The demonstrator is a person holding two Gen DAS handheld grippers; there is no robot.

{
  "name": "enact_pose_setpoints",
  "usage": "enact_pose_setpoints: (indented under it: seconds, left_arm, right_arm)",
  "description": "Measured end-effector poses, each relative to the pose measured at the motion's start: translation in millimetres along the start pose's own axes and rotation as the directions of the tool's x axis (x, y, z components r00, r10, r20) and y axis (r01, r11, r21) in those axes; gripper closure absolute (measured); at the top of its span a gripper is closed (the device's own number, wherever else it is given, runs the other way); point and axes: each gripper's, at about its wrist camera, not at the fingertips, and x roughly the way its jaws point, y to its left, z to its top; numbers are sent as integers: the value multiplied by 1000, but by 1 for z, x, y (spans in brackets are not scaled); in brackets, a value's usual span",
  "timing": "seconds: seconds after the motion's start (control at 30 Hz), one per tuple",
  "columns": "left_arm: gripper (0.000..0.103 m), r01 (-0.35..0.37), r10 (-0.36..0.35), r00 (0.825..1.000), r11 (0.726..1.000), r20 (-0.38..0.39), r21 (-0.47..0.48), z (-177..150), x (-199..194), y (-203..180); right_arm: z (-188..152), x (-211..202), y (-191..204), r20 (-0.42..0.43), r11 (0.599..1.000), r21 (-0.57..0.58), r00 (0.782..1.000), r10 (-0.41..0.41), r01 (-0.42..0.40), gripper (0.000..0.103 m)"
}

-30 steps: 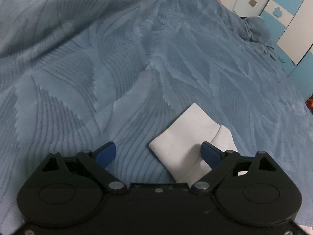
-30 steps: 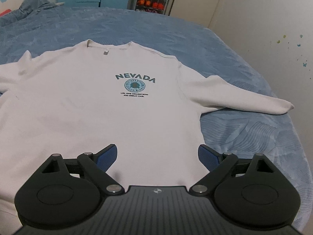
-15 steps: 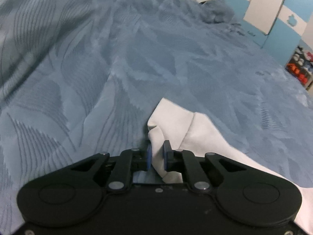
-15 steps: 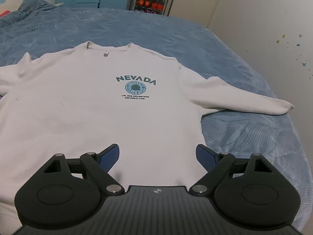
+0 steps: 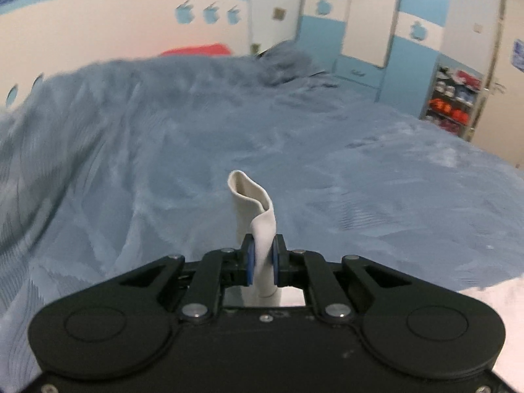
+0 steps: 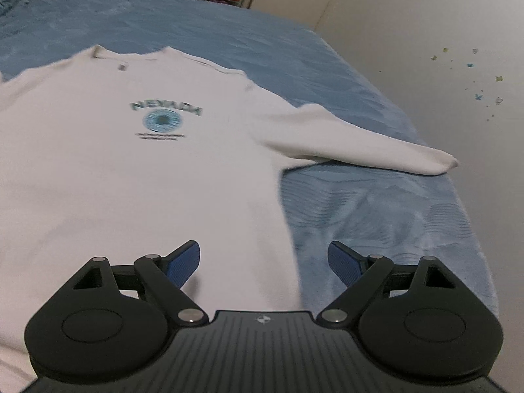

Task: Fold small clothes
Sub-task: 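Lift the sleeve with the left gripper and fold it across the body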

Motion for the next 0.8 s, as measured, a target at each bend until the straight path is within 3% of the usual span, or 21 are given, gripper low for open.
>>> enact_pose_setpoints:
  seconds: [0.23, 0.4, 0.47, 0.67, 0.8]
  left_arm:
    - [95, 110, -118, 992, 984, 47, 143, 5, -58, -107]
    - [95, 237, -254, 965, 953, 72, 191, -4, -100, -207]
    - [95, 303, -323, 943, 933, 79, 197, -15, -119, -247]
    - [95, 524, -536, 844, 835, 31, 170, -61, -149, -356]
    - [94, 641, -642, 765, 756, -36, 132, -94, -154, -417]
  right_arm:
    - [-2, 4, -29, 30, 1000, 17, 999, 15, -16, 0]
    - [-7, 15, -52, 45, 999, 39, 998, 34, -36, 0]
    - [-8, 25, -62, 37, 997, 58, 998, 48, -50, 0]
    - [-11, 47, -89, 17, 995, 97, 1000, 24, -26, 0]
    - [-14, 58, -96, 2, 993, 115, 1000, 20, -20, 0]
